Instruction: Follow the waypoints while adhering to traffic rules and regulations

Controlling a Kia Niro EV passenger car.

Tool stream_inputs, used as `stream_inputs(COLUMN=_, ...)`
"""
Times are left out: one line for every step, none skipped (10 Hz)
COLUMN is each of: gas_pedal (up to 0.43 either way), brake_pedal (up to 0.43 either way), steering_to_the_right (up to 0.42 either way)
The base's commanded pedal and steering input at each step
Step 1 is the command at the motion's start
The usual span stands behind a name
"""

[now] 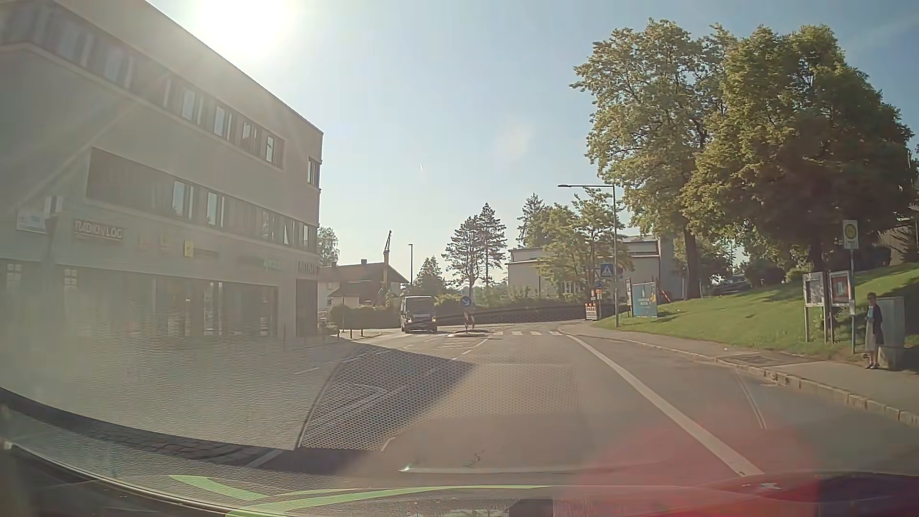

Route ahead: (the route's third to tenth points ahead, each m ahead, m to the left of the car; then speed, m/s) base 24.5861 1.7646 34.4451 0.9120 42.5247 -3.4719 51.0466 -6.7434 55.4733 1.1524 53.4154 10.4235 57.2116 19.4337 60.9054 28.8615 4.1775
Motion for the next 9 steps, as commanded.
stream_inputs(gas_pedal=0.197, brake_pedal=0.0, steering_to_the_right=0.029)
stream_inputs(gas_pedal=0.22, brake_pedal=0.0, steering_to_the_right=0.062)
stream_inputs(gas_pedal=0.24, brake_pedal=0.0, steering_to_the_right=0.08)
stream_inputs(gas_pedal=0.24, brake_pedal=0.0, steering_to_the_right=0.085)
stream_inputs(gas_pedal=0.24, brake_pedal=0.0, steering_to_the_right=0.083)
stream_inputs(gas_pedal=0.24, brake_pedal=0.0, steering_to_the_right=0.079)
stream_inputs(gas_pedal=0.24, brake_pedal=0.0, steering_to_the_right=0.072)
stream_inputs(gas_pedal=0.24, brake_pedal=0.0, steering_to_the_right=0.06)
stream_inputs(gas_pedal=0.24, brake_pedal=0.0, steering_to_the_right=0.047)
